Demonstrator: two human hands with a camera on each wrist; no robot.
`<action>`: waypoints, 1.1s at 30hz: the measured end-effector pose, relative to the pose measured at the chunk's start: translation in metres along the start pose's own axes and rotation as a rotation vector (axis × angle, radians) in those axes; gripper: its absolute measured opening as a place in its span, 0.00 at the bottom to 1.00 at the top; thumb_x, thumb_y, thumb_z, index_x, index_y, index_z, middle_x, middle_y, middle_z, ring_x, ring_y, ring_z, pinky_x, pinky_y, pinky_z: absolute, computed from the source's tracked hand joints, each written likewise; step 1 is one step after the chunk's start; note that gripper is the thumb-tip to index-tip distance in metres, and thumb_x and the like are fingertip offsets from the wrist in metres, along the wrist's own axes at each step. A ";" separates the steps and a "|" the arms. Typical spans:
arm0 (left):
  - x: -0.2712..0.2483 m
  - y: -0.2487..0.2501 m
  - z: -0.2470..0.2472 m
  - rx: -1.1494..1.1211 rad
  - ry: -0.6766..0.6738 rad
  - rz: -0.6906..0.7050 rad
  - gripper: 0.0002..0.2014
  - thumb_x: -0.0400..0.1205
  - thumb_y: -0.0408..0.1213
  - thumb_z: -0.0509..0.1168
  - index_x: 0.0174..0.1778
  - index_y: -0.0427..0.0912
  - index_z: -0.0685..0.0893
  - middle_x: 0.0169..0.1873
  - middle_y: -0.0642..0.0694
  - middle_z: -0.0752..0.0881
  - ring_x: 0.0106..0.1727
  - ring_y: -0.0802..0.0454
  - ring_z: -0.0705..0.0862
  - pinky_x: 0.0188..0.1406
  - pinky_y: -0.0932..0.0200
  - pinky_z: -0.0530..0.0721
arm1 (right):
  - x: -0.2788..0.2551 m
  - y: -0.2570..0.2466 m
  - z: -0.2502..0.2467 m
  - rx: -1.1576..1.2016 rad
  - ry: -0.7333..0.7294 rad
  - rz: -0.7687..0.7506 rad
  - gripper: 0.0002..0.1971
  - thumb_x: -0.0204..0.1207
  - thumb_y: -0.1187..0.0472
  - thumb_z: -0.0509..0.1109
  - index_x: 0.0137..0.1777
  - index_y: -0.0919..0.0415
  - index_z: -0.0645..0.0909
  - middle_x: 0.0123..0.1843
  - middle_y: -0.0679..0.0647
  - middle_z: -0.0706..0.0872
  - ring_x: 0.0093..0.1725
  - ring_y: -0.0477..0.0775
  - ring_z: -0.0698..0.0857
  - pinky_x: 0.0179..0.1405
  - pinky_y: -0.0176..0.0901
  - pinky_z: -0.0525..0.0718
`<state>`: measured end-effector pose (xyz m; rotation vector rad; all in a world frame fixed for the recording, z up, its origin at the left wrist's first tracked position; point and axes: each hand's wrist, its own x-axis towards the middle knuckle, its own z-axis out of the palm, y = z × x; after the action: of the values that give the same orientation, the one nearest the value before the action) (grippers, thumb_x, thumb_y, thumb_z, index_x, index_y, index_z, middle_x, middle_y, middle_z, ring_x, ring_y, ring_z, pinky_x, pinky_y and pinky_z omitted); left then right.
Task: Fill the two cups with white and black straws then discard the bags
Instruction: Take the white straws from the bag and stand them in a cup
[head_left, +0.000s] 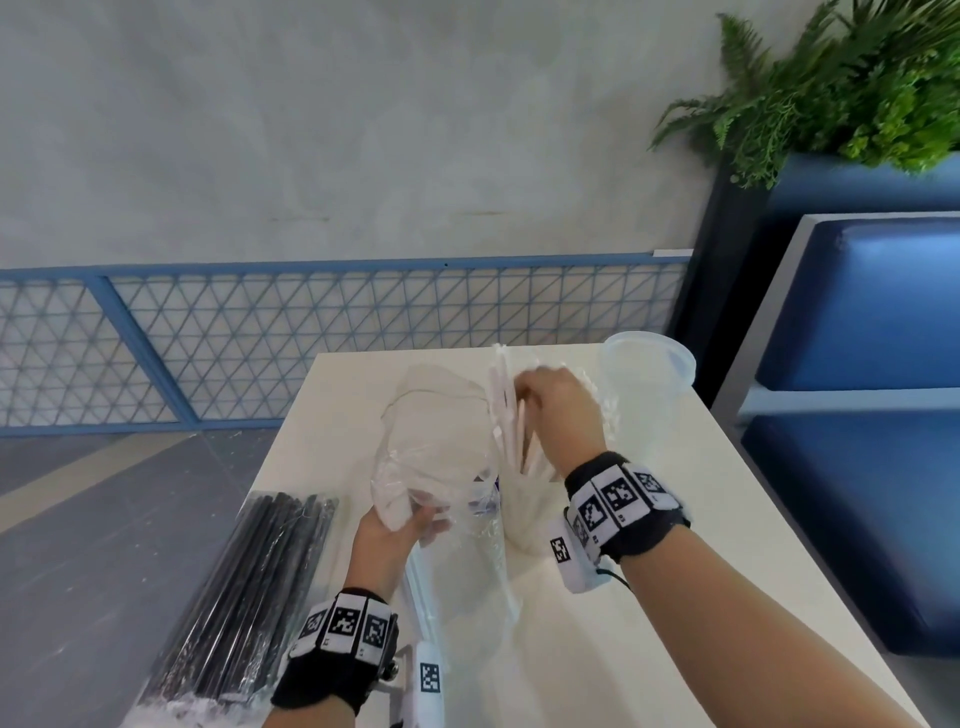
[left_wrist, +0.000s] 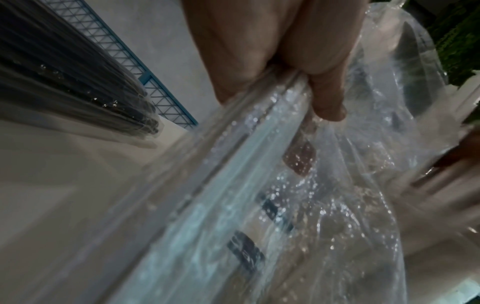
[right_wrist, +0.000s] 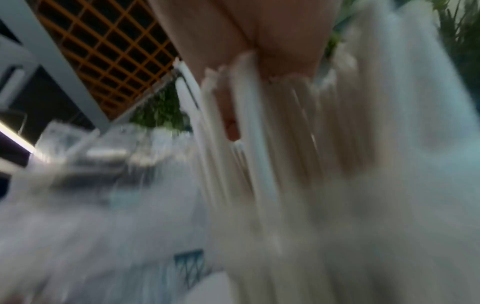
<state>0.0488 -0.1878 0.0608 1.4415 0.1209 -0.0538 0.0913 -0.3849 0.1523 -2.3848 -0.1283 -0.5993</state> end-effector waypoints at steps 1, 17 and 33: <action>-0.001 0.000 0.000 -0.002 0.000 0.000 0.05 0.78 0.24 0.66 0.39 0.37 0.83 0.29 0.46 0.91 0.31 0.49 0.90 0.43 0.52 0.82 | -0.006 0.005 0.006 -0.047 -0.008 -0.025 0.12 0.76 0.70 0.58 0.46 0.65 0.84 0.42 0.58 0.85 0.45 0.57 0.78 0.47 0.46 0.79; 0.000 -0.002 0.001 0.010 -0.001 -0.015 0.02 0.77 0.26 0.67 0.42 0.36 0.83 0.32 0.45 0.91 0.33 0.48 0.90 0.45 0.49 0.83 | -0.036 0.035 0.004 0.149 0.125 0.316 0.50 0.56 0.57 0.84 0.78 0.50 0.60 0.81 0.61 0.46 0.67 0.54 0.72 0.68 0.42 0.72; 0.000 -0.004 -0.002 -0.039 -0.004 -0.024 0.05 0.78 0.23 0.65 0.41 0.36 0.82 0.29 0.46 0.91 0.30 0.49 0.90 0.44 0.49 0.82 | 0.009 0.022 -0.016 0.047 -0.016 0.184 0.22 0.70 0.64 0.75 0.63 0.65 0.75 0.62 0.60 0.77 0.57 0.56 0.76 0.45 0.21 0.64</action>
<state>0.0487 -0.1866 0.0568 1.4012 0.1348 -0.0734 0.0985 -0.4126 0.1547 -2.3238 0.0692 -0.4853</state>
